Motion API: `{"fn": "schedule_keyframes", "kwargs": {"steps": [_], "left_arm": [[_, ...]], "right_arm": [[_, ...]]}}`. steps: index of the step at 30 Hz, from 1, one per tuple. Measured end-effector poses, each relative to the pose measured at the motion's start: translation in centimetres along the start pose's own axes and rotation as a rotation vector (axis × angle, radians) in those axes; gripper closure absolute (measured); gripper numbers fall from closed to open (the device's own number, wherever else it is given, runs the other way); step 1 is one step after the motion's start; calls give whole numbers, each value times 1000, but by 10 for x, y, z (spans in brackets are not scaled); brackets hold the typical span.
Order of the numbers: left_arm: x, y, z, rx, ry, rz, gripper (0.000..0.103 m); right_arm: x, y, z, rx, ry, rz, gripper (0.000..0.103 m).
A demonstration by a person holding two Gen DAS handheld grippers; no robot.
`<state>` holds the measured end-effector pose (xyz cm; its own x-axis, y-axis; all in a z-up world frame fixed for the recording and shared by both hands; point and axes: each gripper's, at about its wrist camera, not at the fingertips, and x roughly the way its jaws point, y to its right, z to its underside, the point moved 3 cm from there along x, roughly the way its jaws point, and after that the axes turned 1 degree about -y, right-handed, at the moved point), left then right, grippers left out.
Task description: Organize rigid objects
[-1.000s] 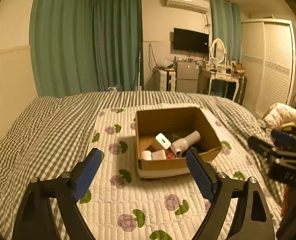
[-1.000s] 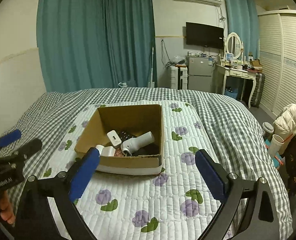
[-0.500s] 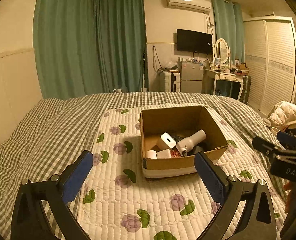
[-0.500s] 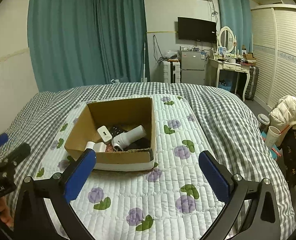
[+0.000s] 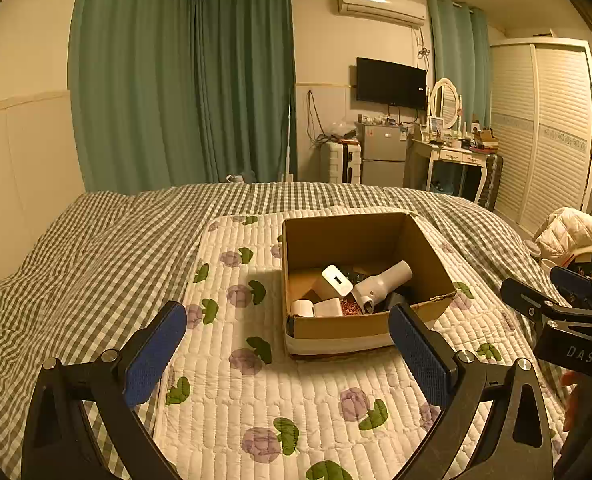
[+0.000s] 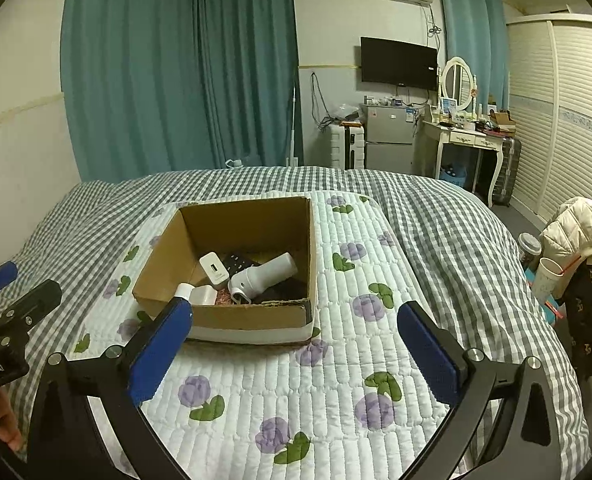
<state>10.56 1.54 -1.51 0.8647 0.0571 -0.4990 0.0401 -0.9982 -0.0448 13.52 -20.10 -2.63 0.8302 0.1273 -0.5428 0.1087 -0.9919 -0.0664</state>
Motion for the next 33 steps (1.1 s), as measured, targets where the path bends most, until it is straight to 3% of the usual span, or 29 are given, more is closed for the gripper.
{"fn": "schedule_keyframes", "kwargs": {"steps": [33], "left_arm": [[3, -1, 3, 8, -25, 10, 0]], "right_arm": [[3, -2, 4, -5, -18, -3, 0]]}}
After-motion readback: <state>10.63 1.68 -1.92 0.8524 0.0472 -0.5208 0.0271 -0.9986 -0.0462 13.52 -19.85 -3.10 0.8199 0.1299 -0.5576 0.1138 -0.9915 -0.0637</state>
